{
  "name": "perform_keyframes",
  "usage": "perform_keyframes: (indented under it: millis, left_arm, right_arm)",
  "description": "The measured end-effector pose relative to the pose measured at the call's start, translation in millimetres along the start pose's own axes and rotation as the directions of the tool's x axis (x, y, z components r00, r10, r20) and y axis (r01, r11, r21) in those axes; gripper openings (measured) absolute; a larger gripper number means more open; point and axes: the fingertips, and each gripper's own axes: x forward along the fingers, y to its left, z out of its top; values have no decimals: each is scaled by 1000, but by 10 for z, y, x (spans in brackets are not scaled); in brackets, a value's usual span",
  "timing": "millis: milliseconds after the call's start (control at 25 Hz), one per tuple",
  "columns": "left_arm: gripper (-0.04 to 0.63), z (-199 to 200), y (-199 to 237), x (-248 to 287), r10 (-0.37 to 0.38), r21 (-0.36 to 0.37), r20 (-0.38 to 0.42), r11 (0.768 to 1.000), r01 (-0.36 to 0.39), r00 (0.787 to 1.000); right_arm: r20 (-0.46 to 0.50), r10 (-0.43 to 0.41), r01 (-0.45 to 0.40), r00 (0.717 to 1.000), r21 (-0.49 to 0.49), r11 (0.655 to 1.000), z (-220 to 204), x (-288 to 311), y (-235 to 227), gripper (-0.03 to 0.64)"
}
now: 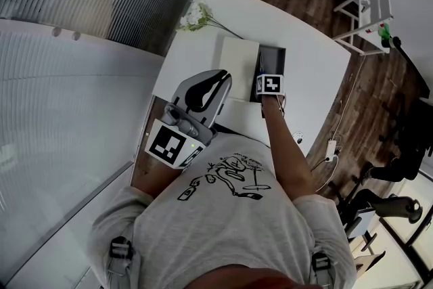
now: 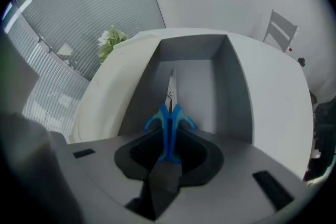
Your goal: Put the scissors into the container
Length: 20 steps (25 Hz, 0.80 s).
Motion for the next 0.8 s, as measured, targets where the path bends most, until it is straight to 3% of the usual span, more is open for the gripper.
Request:
perform_keyframes:
  millis: [480, 800]
  left_arm:
    - [38, 15, -49, -56, 0, 18, -4, 1000, 0, 1000]
    - [37, 34, -112, -58, -12, 20, 2, 1000, 12, 1000]
  right_arm:
    - [18, 9, -9, 1000, 9, 1000, -16, -31, 14, 106]
    - [98, 19, -16, 995, -26, 1000, 98, -310, 59, 106]
